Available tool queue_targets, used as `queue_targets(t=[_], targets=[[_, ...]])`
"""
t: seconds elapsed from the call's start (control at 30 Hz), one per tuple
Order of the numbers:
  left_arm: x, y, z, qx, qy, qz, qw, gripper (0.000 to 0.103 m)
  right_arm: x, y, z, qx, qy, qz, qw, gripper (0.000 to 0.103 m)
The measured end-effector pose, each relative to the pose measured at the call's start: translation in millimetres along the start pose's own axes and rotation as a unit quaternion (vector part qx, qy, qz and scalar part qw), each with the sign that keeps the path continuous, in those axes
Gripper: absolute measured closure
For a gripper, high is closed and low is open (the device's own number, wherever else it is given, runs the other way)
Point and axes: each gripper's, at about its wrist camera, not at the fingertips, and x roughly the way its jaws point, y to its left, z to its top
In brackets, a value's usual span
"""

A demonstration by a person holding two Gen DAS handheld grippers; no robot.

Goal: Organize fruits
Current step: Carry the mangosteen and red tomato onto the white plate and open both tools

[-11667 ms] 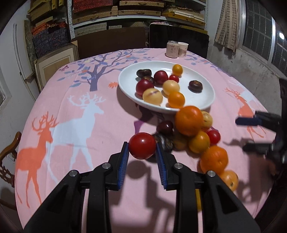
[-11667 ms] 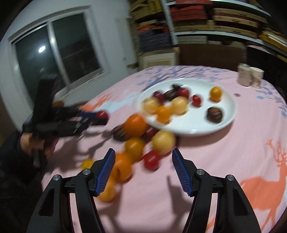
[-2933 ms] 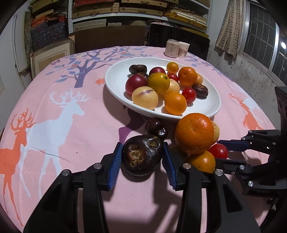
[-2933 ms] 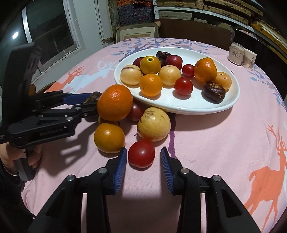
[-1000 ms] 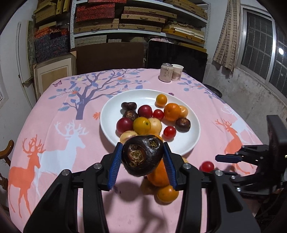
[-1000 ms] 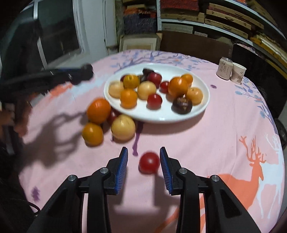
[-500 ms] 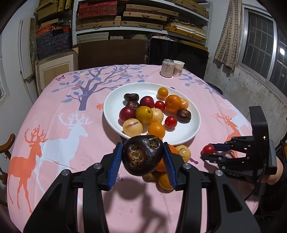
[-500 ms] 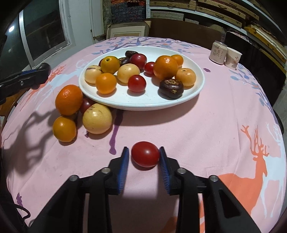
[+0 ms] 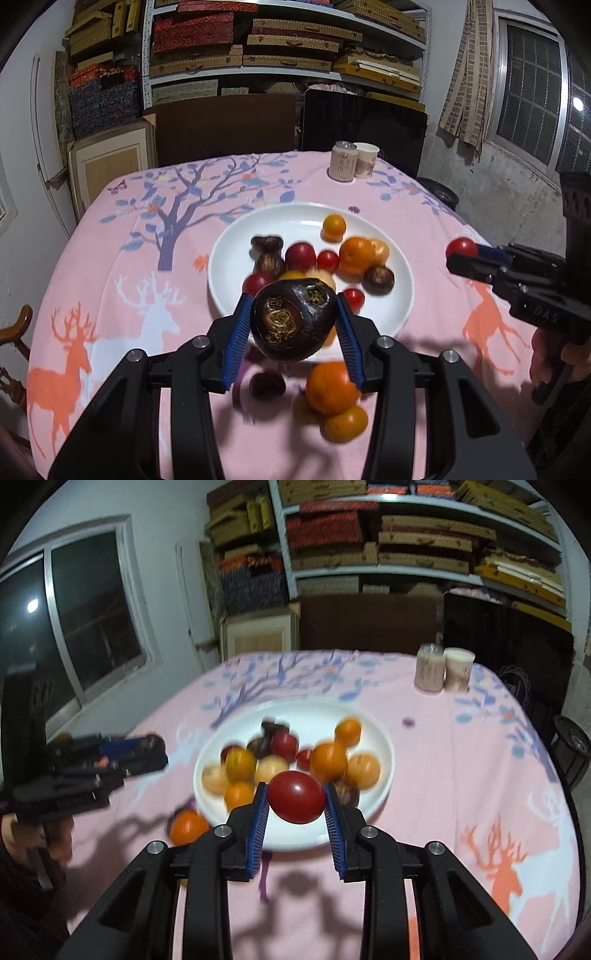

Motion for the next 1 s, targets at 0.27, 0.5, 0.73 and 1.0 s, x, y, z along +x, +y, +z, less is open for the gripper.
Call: queue_targets(t=[0.27, 0.5, 0.73, 1.0], targets=[[48, -1, 38, 0.005, 0.011, 0.010, 0.9999, 0.059, 53, -1, 48, -0.007, -0.008, -0.015, 1.000, 0.073], [45, -1, 19, 0.021, -0.001, 0.006, 0.9998, 0.059, 45, 5, 32, -0.012, -0.014, 0.009, 1.000, 0.073], [100, 1, 42, 0.018, 0.051, 0.015, 0.9984, 0.059, 87, 3, 57, -0.013, 0.004, -0.019, 1.000, 0.073], [93, 15, 43, 0.003, 0.033, 0.043, 0.9985, 0.032, 96, 7, 56, -0.014, 0.003, -0.024, 1.000, 0.051]])
